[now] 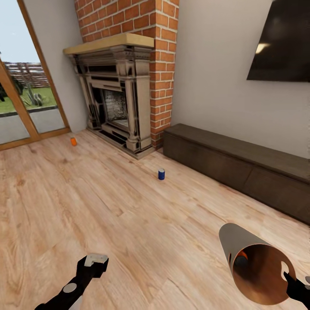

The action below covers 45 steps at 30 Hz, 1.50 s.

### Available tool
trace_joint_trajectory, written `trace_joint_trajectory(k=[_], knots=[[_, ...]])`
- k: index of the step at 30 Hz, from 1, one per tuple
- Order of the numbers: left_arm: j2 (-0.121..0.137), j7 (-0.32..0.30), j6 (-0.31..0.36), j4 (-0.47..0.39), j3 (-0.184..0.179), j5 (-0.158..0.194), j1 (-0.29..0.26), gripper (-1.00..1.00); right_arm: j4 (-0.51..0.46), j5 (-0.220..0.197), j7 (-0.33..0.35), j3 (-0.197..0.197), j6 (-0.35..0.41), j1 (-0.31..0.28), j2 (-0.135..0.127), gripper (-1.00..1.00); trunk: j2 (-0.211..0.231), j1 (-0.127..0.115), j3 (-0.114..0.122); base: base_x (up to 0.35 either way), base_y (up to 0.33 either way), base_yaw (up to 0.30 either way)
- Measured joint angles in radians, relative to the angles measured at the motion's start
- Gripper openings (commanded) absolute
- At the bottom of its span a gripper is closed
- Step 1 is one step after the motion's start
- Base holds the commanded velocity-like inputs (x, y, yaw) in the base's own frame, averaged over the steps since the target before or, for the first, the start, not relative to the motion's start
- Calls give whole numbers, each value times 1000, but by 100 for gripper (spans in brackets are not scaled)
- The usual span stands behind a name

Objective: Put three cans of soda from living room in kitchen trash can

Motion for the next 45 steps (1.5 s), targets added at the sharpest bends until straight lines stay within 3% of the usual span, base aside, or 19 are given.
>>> trace_joint_trajectory(k=[45], knots=[[0, -2, -2, -1, 0, 0, 0, 100, 0, 0, -1, 0, 0, 0, 0, -100, 0, 0, -2, 281, 185, -204]])
